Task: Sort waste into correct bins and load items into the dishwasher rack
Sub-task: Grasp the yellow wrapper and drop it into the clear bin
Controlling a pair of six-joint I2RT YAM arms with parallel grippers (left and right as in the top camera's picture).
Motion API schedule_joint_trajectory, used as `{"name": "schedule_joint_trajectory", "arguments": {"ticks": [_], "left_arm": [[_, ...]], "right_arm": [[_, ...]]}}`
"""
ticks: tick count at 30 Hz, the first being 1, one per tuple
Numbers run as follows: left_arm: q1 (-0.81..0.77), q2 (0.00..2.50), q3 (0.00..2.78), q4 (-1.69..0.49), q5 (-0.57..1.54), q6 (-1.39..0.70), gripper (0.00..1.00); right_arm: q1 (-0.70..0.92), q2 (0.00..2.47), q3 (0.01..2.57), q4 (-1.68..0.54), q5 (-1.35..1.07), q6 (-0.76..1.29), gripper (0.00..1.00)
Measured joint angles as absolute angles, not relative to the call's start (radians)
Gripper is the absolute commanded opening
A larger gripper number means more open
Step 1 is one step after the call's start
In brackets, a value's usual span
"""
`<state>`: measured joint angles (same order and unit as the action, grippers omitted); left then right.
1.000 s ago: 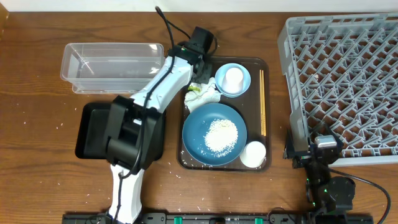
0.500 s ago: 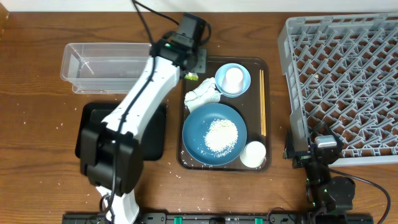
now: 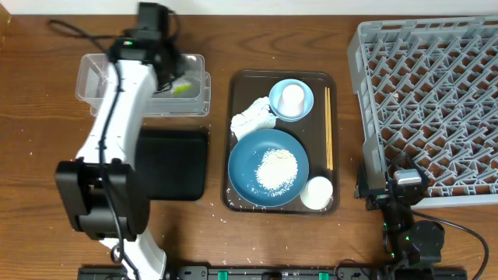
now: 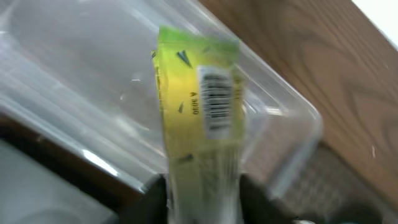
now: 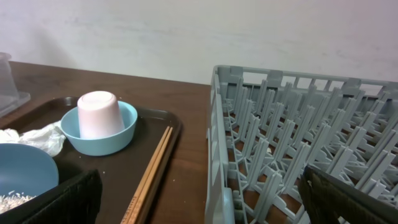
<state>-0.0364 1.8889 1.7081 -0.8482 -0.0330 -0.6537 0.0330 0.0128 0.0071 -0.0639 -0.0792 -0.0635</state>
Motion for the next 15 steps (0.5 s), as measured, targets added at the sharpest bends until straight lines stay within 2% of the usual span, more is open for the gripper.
{"name": "schedule_joint_trajectory", "arguments": {"ticks": [3,6,15], "left_arm": [[0.002,1.889,1.708,-0.875,-0.033,-0.688,0.59],[0.013,1.889,1.708,-0.886,-0.033,-0.710,0.63],[-0.027,1.889,1.708,-0.867,0.029,-0.661,0.64]], "right_arm": [[0.033,0.013,0.007,-0.064,-0.079,-0.064,0.99],[0.033,0.013,0.007,-0.064,-0.079,-0.064,0.99],[0.033,0.013,0.007,-0.064,-0.079,-0.064,0.99]]}}
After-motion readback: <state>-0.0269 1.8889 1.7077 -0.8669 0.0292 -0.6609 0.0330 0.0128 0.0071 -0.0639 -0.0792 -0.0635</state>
